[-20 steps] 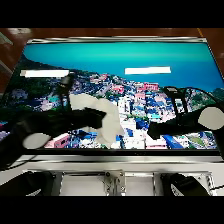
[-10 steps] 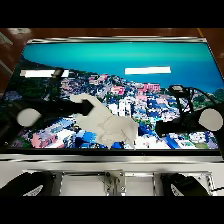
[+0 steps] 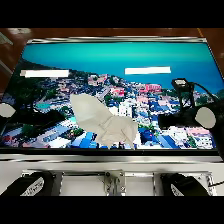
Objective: Fold the shirts.
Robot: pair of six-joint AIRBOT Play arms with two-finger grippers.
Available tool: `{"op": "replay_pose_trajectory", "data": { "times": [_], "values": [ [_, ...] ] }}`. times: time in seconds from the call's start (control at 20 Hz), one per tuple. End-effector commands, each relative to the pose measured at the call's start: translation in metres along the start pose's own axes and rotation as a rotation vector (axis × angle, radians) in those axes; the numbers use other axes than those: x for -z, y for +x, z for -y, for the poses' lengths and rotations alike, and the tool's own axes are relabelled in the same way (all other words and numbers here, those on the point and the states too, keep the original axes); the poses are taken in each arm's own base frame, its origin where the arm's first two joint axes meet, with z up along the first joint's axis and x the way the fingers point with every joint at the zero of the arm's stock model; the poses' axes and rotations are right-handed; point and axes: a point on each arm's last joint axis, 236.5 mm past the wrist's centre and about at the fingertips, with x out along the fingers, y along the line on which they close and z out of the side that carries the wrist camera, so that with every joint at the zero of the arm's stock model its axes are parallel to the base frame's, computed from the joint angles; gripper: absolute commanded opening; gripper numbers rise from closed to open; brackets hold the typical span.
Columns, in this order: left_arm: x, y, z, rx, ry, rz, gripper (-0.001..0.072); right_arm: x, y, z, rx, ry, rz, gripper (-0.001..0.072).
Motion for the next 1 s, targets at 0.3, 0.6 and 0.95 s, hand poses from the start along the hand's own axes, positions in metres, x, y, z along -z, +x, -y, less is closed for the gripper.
{"op": "replay_pose_trajectory", "data": {
  "times": [0.3, 0.6, 0.95],
  "values": [
    [0.001, 0.102, 0.018, 0.119, -0.180, -0.089, 0.0654, -0.004, 0.033, -0.005, 0.000, -0.002, -0.087, 0.0680],
    [-0.008, 0.124, 0.014, 0.120, -0.248, -0.067, 0.0647, -0.009, 0.041, -0.018, -0.052, 0.010, -0.084, 0.0680],
    [-0.028, 0.120, 0.030, 0.182, -0.260, -0.006, 0.0036, -0.007, 0.052, -0.062, -0.234, 0.067, -0.077, 0.0681]
  ]
}}
